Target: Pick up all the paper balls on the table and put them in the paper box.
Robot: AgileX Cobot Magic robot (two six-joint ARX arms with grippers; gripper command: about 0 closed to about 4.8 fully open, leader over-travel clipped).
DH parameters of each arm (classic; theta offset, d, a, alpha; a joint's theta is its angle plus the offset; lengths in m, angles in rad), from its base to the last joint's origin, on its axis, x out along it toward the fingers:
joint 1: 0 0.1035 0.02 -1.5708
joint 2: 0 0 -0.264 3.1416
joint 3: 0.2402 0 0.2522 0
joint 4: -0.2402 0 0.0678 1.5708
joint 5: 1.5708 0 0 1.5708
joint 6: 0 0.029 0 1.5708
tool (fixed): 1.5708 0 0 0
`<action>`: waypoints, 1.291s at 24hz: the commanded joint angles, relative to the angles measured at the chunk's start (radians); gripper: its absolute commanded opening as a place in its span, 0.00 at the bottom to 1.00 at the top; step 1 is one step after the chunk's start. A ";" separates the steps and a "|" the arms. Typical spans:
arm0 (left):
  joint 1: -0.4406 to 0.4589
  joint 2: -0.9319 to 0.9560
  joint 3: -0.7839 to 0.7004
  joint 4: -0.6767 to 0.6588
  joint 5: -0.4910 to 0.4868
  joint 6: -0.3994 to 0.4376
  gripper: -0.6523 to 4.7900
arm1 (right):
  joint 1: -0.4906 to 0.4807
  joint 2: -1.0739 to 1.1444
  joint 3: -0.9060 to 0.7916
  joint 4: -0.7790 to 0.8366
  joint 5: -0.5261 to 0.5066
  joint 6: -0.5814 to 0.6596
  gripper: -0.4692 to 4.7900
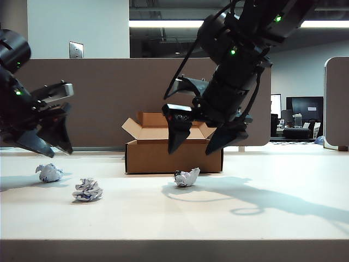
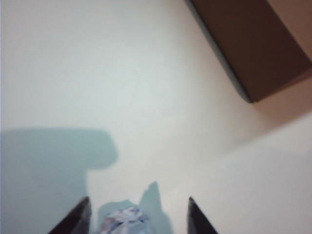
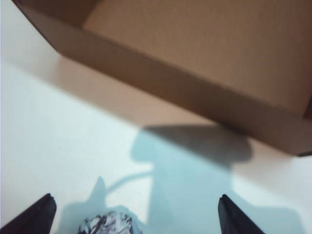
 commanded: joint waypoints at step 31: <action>-0.063 0.053 0.006 -0.098 -0.241 0.057 0.57 | 0.026 0.058 0.005 -0.047 -0.031 0.038 0.99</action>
